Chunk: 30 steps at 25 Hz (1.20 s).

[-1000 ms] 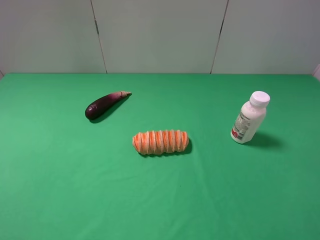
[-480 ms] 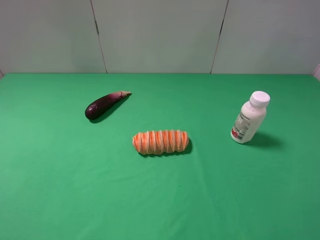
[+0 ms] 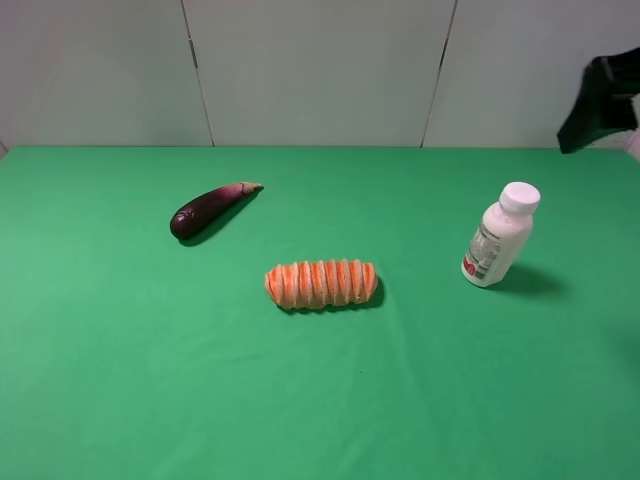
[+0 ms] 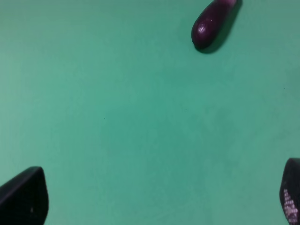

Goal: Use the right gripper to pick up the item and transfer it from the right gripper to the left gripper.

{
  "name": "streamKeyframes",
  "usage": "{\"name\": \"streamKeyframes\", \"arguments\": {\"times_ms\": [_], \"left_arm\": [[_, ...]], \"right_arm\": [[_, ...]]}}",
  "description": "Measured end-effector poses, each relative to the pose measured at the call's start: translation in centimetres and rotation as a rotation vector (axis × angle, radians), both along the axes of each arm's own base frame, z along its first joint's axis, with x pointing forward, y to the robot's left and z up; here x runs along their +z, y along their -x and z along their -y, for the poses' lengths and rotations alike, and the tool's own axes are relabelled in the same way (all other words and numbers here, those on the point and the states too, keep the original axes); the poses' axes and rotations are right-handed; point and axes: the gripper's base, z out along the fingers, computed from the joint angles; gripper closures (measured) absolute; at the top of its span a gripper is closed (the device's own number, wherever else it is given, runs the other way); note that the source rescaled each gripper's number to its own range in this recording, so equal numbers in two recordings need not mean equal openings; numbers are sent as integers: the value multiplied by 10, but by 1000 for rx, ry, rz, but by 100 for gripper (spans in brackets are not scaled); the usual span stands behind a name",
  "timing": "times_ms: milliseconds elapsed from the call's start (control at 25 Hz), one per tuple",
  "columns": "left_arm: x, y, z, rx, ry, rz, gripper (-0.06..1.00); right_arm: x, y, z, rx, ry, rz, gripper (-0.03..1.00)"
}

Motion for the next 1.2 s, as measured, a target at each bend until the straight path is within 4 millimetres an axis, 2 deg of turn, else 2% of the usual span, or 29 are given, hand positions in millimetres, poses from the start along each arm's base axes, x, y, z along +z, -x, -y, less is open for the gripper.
{"name": "streamKeyframes", "arguments": {"times_ms": [240, 440, 600, 1200], "left_arm": [[0, 0, 0, 0, 0, 0, -2], [0, 0, 0, 0, 0, 0, -2], [0, 0, 0, 0, 0, 0, -2], [0, 0, 0, 0, 0, 0, -2]], "right_arm": [[-12, -37, -16, 11, 18, -59, -3], [-32, -57, -21, 6, 38, -130, -3], [-48, -67, -24, -14, 41, -178, -3], [-89, -88, -29, -64, 36, -292, -3]]}}
